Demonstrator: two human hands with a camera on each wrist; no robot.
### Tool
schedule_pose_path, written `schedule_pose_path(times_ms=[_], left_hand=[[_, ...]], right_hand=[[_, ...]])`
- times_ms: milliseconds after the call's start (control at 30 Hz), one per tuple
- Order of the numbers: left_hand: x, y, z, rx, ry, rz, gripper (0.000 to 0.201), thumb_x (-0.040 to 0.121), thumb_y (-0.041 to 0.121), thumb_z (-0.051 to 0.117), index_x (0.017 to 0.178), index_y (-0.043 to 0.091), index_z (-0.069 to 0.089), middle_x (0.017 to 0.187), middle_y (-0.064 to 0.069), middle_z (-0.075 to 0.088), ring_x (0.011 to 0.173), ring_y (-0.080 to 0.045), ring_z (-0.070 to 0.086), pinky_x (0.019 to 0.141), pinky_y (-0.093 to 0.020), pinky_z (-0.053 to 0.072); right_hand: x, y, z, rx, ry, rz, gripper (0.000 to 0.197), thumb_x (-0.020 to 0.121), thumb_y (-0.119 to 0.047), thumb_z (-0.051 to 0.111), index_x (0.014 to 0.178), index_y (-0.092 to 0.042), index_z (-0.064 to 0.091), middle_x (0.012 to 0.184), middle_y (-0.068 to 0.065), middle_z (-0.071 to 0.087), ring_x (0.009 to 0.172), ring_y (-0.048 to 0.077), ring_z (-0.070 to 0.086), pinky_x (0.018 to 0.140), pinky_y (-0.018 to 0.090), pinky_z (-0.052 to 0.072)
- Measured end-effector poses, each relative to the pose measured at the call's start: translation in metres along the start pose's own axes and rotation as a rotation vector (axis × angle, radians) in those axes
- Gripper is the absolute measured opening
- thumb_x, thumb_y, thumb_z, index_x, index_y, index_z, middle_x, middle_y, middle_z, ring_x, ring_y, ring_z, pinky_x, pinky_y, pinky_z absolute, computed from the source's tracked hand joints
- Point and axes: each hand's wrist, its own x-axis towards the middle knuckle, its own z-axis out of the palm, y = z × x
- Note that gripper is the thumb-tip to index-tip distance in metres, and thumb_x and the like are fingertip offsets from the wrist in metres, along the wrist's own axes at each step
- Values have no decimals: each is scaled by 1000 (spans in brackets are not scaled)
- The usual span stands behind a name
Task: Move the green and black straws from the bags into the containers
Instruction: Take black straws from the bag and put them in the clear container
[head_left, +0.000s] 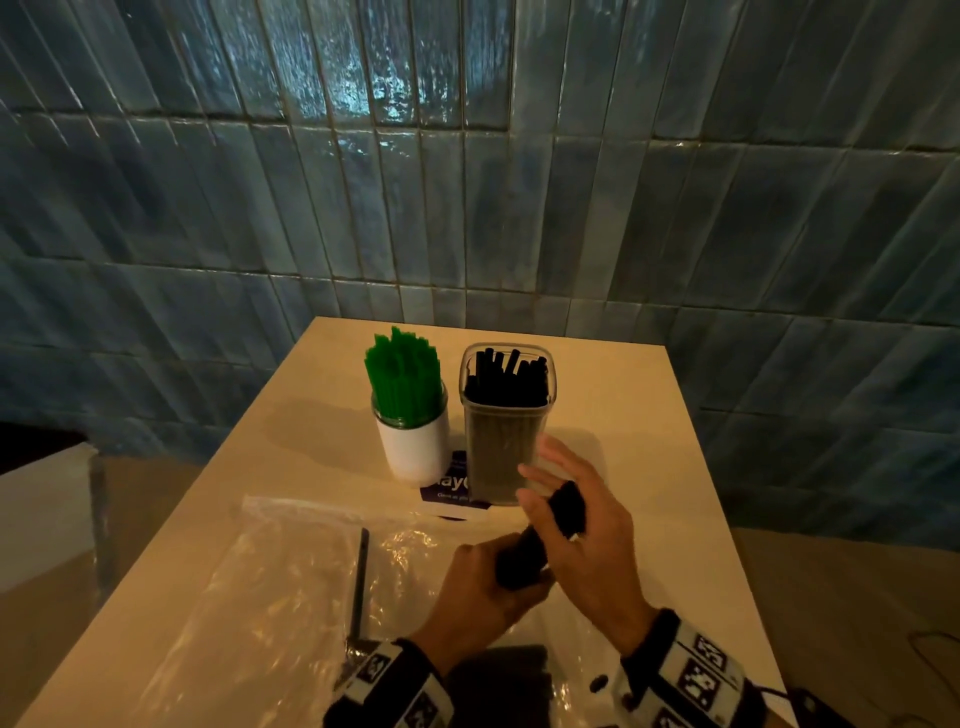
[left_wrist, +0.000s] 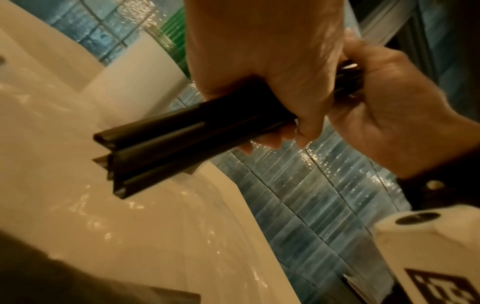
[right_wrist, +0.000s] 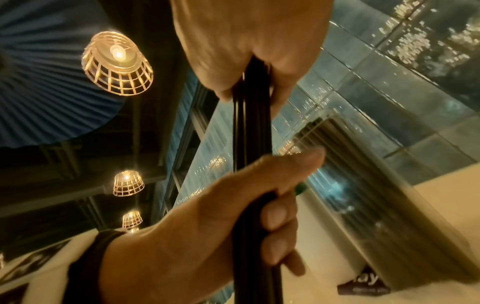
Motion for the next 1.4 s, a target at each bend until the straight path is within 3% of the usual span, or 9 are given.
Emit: schedule_pose_path(times_ms=[100,200,367,567,767,900,1000,1100,1400], left_hand=[[6,14,5,36,-55,56,24,83,30,67,106,25,61,100,15,66,91,3,61,91,-23,49],[19,34,4,217,-145,141,31,85,32,64,113,20,56,100,10,63,84,1,58,88,-22,48],[52,61,-28,413,-200,259,52,79,53,65,120,24,52,125,6,53,111,-7,49,96,-28,43],[112,90,-79,506,316,341,49,85,51,57,123,21,50,133,1,44,120,-14,39,100,-32,36],[155,59,-86,891,94,143,80,88,65,31,148,15,13,158,-5,3,144,-20,1,115,-38,3],[151,49,-78,872,196,196,62,94,56,31,141,17,37,149,-5,35,138,-22,27,112,-36,20],[140,39,-71,822,393,380,44,93,46,40,115,13,60,114,-8,62,103,-26,58,83,-32,46],[133,31,-65,799,485,490,39,89,42,41,99,12,64,93,-6,64,82,-22,60,66,-30,48],[118,25,-59,860,490,534,39,87,43,43,99,14,66,95,-6,66,83,-22,61,69,-28,48]], right_hand=[[6,1,3,150,194,72,28,83,-35,67,107,-25,56,95,-15,69,78,10,69,74,26,55],[17,2,-3,182,321,74,12,82,-35,68,82,-34,56,67,-1,62,53,13,59,56,26,52],[43,2,-34,160,435,8,13,84,-24,64,82,-32,54,67,-6,59,50,7,54,50,17,48],[93,-5,-86,174,685,-23,15,90,-19,61,83,-29,52,61,-8,58,46,4,53,48,17,47],[149,-25,-117,216,840,-181,14,91,-23,59,81,-24,49,65,-3,53,43,3,51,44,19,44],[184,-36,-125,281,900,-233,15,92,-25,57,82,-19,48,63,-6,52,43,5,50,46,22,45],[206,-37,-119,349,899,-191,15,92,-25,57,82,-17,49,61,-3,53,42,8,49,48,25,45],[221,-34,-100,353,861,-141,14,92,-25,57,82,-17,51,63,1,54,44,9,51,49,27,47],[231,-33,-52,336,782,-76,14,92,-22,59,81,-21,51,67,-4,57,47,3,55,51,19,49]])
